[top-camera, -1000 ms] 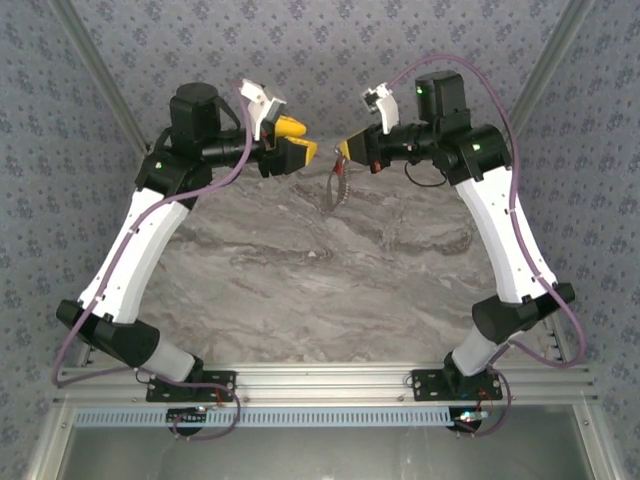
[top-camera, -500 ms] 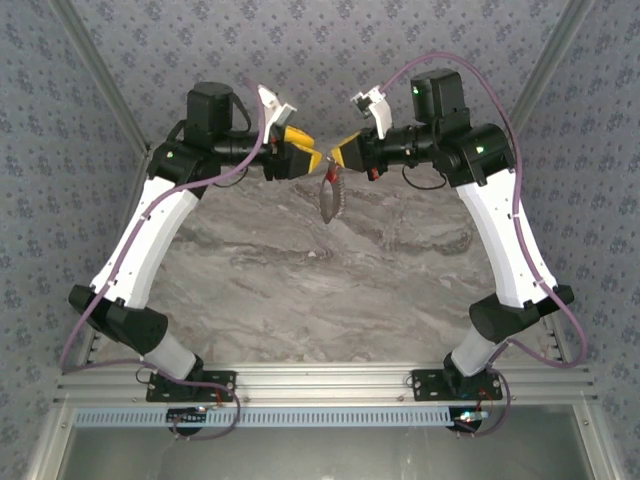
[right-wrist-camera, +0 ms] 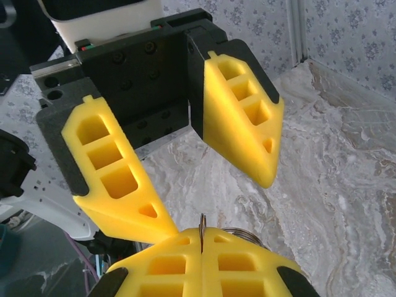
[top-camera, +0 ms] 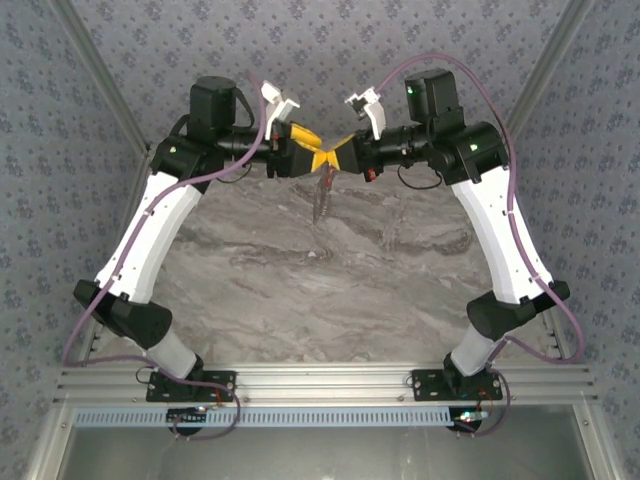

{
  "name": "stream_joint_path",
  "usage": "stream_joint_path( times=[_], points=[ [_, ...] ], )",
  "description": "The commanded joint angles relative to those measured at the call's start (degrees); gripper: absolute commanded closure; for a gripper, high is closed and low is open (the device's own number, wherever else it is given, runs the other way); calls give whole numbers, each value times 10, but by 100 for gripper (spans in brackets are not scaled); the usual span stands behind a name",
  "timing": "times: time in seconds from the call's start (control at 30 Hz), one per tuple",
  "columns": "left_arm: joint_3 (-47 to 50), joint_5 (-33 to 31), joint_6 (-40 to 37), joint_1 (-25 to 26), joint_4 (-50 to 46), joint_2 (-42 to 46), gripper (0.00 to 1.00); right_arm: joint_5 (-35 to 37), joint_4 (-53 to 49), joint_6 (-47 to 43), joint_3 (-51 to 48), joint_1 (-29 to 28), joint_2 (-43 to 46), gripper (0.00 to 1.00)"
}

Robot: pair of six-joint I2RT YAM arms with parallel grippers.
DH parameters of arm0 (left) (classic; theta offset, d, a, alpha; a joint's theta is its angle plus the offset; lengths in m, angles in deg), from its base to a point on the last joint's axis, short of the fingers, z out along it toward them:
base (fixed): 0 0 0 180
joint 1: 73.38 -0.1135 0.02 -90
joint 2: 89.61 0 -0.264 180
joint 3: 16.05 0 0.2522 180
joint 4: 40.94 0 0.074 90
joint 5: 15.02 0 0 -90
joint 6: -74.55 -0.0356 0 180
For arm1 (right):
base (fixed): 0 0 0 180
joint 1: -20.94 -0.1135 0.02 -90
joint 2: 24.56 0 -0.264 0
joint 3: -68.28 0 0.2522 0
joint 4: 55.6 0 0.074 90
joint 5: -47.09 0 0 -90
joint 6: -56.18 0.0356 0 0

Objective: Put the keys on the keyring

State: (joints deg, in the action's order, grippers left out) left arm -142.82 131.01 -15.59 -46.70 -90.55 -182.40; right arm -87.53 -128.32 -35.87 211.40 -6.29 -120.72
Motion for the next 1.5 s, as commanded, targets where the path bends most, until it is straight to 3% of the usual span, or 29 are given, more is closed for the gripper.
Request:
stream_joint_path(
  times=[0.0, 0.13, 0.47, 0.8, 1.03, 1.07, 1.13, 1.27, 1.33, 1.47],
  points=[
    [-20, 42, 14, 3, 10, -5, 54, -49, 37, 24, 3, 5, 9, 100],
    [-23, 71, 30, 2, 17, -9, 68, -82, 97, 65, -33, 21, 28, 100],
    [-32, 105, 63, 4, 46, -15, 83, -103, 152, 104, -64, 31, 41, 100],
    [-41, 98, 79, 12, 71, -19, 81, -102, 163, 110, -74, 29, 41, 100],
    [-44, 87, 89, 16, 93, -21, 100, -98, 175, 121, -87, 34, 45, 100],
    [-44, 81, 89, 16, 95, -21, 100, -100, 185, 129, -93, 38, 47, 98],
    [-41, 58, 85, 15, 96, -17, 100, -112, 235, 168, -119, 56, 60, 74],
    [-19, 9, 82, 16, 122, 0, 100, -138, 410, 296, -215, 106, 105, 53],
    [-7, -17, 87, 16, 135, 8, 100, -143, 501, 365, -267, 129, 127, 48],
    [24, -40, 93, 16, 170, 25, 100, -135, 556, 412, -321, 139, 149, 47]
  ],
)
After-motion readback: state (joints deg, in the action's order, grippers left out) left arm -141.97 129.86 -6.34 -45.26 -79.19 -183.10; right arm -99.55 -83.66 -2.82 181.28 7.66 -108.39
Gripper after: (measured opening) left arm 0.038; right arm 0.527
